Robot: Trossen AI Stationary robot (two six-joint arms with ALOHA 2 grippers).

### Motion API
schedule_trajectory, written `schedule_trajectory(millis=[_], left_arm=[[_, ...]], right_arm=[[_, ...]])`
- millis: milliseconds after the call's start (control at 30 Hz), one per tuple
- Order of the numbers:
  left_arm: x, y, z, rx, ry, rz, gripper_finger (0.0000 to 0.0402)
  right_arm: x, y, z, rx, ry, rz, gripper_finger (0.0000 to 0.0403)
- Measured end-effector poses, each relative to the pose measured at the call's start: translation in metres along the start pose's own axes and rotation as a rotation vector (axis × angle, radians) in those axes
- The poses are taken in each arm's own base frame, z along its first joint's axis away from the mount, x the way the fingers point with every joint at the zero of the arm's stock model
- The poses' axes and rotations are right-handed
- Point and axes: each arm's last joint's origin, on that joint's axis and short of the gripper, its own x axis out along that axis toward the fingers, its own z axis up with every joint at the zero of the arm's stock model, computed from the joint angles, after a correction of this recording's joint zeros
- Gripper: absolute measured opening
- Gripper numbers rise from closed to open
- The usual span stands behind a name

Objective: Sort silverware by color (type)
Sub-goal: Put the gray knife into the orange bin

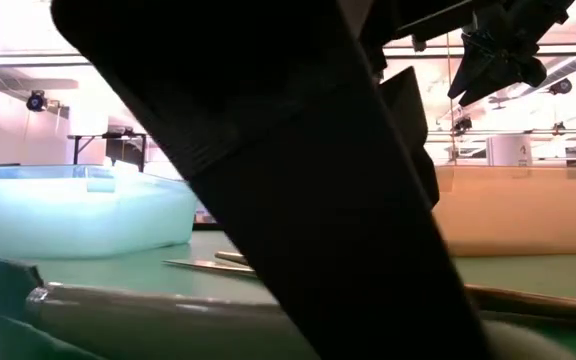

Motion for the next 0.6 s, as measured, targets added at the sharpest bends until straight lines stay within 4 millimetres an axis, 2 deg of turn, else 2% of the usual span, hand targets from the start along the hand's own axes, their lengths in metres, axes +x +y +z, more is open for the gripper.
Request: schedule_trajectory(millis=[233, 433, 600], left_arm=[[0.0002, 0.0022, -0.0006, 0.065, -0.009, 0.110, 0.0043], [0.0003, 0.0031, -0.0003, 0.142, -0.013, 0.144, 0.0055], [0.0041, 0.0057, -0.0017, 0.140, -0.011, 0.157, 0.0064]], right_arm=[[0.0000, 0.0000, 0.0000, 0.000, 0.000, 0.000, 0.0153], [0.0000, 0.0000, 0.0000, 0.000, 0.000, 0.000, 0.0153], [0.0000, 0.0000, 0.0000, 0.000, 0.000, 0.000, 0.0153]])
